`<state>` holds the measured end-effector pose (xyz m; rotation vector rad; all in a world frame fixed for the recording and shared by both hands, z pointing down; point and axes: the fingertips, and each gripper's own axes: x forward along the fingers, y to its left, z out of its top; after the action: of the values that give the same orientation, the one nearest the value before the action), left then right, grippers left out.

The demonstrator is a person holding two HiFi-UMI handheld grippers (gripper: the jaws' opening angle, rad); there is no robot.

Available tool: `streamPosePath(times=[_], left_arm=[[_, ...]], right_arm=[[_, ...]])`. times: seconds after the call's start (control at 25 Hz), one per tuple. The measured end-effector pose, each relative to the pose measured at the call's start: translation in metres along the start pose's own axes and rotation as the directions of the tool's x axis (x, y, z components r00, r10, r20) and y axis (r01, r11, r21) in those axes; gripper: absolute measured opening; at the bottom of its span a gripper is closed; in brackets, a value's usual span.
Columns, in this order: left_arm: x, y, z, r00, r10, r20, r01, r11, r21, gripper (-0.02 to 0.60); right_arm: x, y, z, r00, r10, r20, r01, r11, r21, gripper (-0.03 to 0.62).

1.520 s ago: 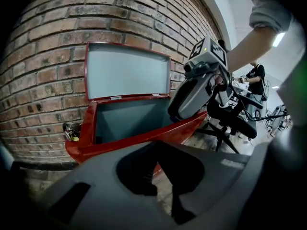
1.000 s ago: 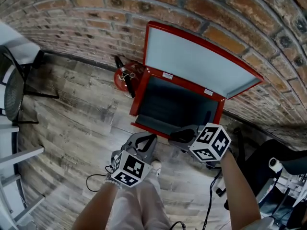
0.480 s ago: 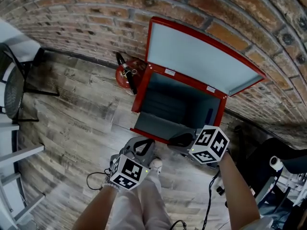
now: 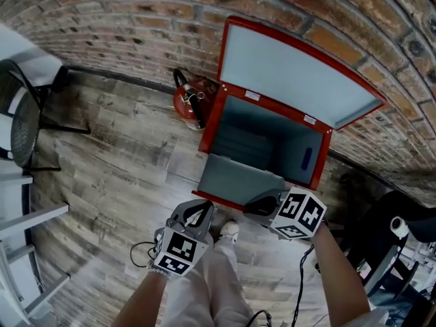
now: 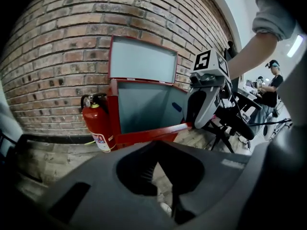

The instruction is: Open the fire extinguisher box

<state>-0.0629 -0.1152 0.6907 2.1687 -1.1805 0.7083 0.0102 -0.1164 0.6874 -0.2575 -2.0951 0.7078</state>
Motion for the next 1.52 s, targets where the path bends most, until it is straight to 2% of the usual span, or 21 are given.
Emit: streamPosePath(times=[0.24, 0.6, 1.04, 1.24, 1.52], left_arm=[[-0.025, 0.012, -0.016, 0.999, 0.033, -0.024, -0.033, 0.999, 0.008, -0.002], [-0.042, 0.016, -0.02, 0.999, 0.044, 0.003, -0.044, 0.999, 0.022, -0.002], [-0.04, 0.019, -0.027, 0.999, 0.046, 0.013, -0.047, 0.998, 0.032, -0.002], [-0.035, 0.016, -0.029, 0.999, 0.036, 0.012, -0.036, 0.998, 0.054, -0.002], [-0.02, 0.016, -0.028, 1.0, 0.013, 0.026, -0.015, 0.996, 0.085, -0.002]], right_arm=[[0.012, 0.006, -0.01, 0.999, -0.026, -0.02, 0.026, 1.0, -0.005, 0.064], [0.04, 0.017, -0.031, 0.995, -0.061, -0.085, 0.056, 0.997, -0.061, 0.061], [0.087, 0.021, -0.062, 0.975, -0.134, -0.178, 0.109, 0.984, -0.141, 0.052], [0.112, 0.018, -0.083, 0.956, -0.16, -0.247, 0.117, 0.977, -0.181, 0.04], [0.145, 0.007, -0.106, 0.946, -0.185, -0.265, 0.141, 0.974, -0.177, 0.036]])
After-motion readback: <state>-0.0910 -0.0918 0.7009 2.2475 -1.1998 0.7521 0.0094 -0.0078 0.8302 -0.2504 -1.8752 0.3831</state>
